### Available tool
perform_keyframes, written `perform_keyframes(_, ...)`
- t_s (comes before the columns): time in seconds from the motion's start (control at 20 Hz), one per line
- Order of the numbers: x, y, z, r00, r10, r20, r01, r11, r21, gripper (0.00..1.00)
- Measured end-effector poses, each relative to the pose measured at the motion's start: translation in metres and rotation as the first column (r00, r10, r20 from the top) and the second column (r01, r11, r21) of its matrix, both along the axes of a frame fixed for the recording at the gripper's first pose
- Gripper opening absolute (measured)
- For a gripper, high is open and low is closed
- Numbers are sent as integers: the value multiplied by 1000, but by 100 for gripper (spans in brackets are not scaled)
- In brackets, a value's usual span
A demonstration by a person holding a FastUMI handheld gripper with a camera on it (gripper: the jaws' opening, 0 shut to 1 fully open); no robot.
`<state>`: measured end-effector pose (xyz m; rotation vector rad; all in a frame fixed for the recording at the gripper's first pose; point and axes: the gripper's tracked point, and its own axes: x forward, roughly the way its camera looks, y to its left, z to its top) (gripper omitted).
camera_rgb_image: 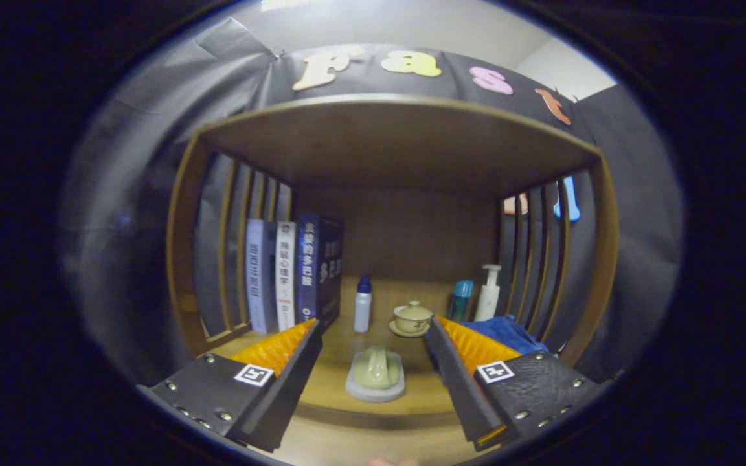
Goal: Pull open the drawer, take out the items inside it, and place them on the countertop above the cabinet.
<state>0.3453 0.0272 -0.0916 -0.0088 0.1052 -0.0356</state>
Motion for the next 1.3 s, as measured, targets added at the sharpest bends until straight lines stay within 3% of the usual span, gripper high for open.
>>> perform_keyframes(0.25,-92,-9,6,999,-16,-29,18,999,41,98)
perform_keyframes(0.7,-232,-33,-68,979,-135,-156,146,987,62,98)
perform_keyframes(0.95,-257,-9,-99,976,-134,-174,151,985,88,99)
perform_keyframes(1.3,-250,10,-134,966,-104,-237,132,986,105,99)
